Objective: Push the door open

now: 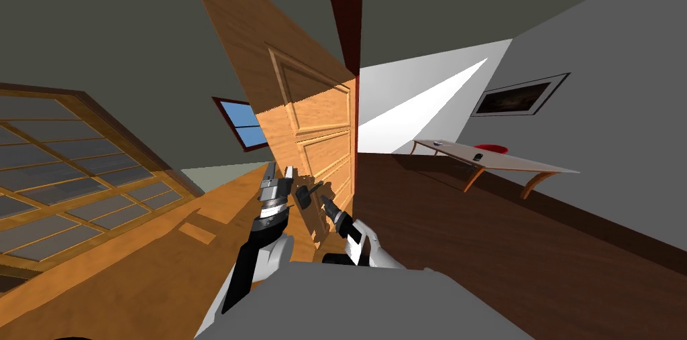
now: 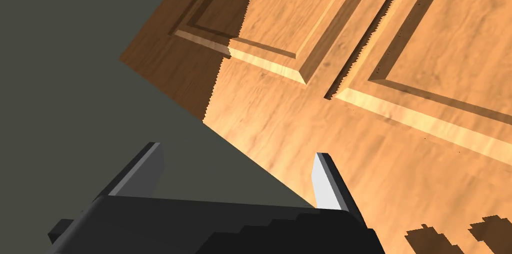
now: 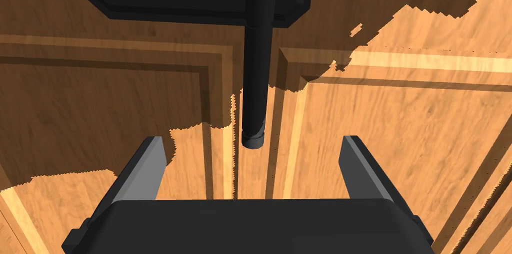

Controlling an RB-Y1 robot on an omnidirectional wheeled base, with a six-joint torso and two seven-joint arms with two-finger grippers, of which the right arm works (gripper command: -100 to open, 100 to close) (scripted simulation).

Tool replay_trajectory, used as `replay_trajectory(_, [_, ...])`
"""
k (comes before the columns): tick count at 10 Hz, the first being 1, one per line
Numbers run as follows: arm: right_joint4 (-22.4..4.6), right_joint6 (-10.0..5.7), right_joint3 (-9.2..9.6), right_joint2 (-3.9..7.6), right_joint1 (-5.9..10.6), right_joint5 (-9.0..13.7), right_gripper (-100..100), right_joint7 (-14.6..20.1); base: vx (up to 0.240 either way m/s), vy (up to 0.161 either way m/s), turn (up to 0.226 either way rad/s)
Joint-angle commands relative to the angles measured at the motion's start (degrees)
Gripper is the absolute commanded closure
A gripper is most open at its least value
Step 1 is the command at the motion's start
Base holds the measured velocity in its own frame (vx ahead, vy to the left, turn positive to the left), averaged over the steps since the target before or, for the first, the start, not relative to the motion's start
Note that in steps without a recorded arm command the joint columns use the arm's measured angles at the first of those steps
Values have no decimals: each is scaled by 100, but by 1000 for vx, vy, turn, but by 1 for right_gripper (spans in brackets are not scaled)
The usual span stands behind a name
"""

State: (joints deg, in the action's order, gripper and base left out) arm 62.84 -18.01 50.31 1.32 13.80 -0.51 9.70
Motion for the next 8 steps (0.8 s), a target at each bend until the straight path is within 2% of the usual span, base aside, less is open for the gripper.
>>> replay_trajectory(1, [-6,8,-30,57,8,-6,-100,-20,132,157,16])
replay_trajectory(3, [-38,13,-65,20,27,-10,-100,-35,126,164,20])
replay_trajectory(6, [-87,20,-120,-244,58,-16,-100,-58,102,164,18])
replay_trajectory(7, [-88,23,-113,-204,53,-18,-100,-61,54,65,-6])
replay_trajectory(8, [-88,23,-113,-204,53,-18,100,-61,-11,-9,2])
